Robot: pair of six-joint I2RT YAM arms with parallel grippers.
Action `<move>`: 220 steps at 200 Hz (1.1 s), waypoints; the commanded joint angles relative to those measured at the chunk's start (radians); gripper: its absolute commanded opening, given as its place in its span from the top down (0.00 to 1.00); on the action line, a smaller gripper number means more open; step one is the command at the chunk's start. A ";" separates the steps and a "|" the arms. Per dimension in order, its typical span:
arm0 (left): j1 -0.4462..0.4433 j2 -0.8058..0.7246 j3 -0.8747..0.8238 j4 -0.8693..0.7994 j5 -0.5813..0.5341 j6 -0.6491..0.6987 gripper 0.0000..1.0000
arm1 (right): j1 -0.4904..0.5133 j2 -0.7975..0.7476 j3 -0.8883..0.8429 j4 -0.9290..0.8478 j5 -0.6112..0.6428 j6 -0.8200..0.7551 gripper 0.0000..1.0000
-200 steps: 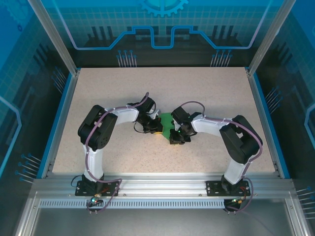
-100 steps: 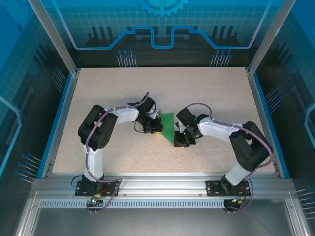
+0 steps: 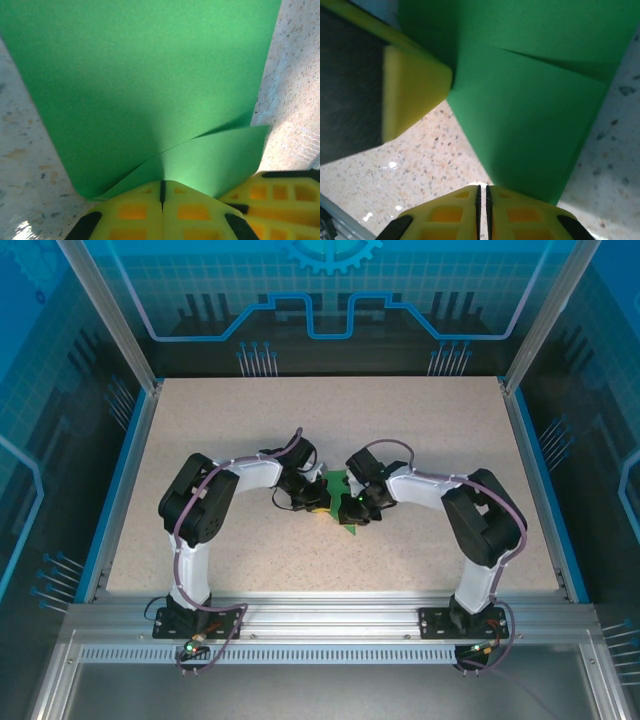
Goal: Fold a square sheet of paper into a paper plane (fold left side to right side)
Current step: Third fold the triangle at the center of the table.
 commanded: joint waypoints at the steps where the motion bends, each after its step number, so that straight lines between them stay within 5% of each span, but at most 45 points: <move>1: -0.007 0.010 -0.009 -0.053 -0.051 -0.010 1.00 | -0.021 0.031 0.009 -0.025 0.028 0.015 0.87; 85: -0.069 -0.119 -0.040 0.016 -0.026 0.050 0.95 | -0.033 0.051 -0.040 -0.028 0.017 0.003 0.95; 220: -0.084 0.009 0.006 0.005 -0.087 0.067 1.00 | -0.032 0.051 -0.043 -0.049 0.029 -0.010 0.96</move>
